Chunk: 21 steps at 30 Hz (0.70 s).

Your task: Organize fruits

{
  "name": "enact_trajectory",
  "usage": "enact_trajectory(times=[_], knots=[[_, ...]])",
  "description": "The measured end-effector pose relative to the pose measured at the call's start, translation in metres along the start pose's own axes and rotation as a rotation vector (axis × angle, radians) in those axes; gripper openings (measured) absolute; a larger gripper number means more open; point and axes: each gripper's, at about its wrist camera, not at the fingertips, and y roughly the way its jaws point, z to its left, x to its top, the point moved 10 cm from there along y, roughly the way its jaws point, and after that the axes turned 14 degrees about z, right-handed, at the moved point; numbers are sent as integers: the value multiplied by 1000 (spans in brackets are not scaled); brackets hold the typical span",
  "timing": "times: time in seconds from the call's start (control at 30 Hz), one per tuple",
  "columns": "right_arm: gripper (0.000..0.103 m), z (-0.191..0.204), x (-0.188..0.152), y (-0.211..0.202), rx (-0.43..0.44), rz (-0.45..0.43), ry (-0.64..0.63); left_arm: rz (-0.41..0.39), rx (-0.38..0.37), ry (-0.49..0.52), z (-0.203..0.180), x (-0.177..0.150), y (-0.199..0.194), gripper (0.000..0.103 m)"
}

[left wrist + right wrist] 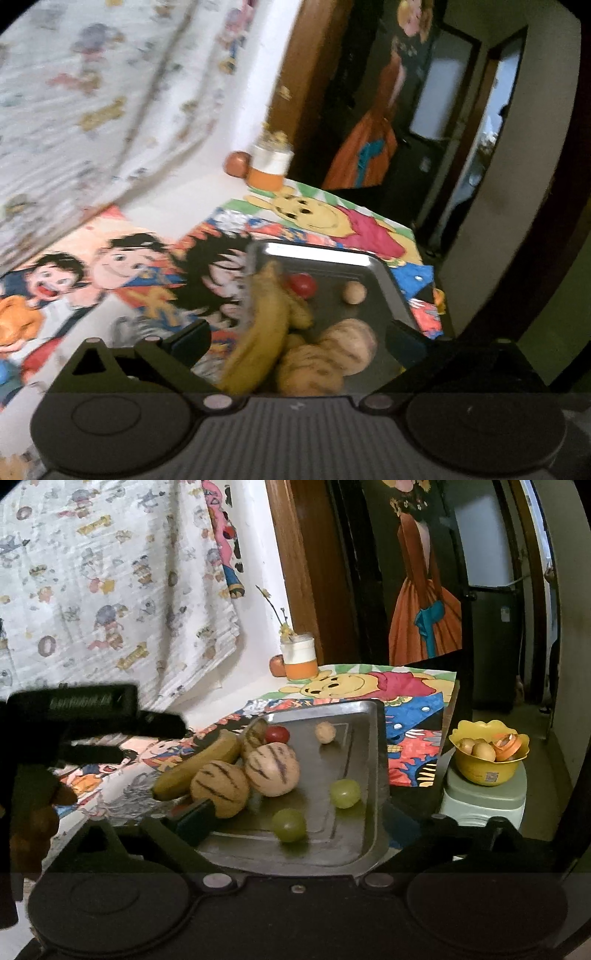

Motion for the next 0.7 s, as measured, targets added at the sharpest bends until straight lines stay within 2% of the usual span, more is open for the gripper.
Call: enact_trajectory(times=[0.27,0.5,0.7], knots=[[102,19,-13,-16,-2,-5,-8,-64,91,19,38,-36,-37,103],[102,31,-24,-27,10,-1,2,-69,133,14,58,-66,-58,103],[102,33,-31,-29,7,15,8,-75,164,49,62,-86,-70,103]])
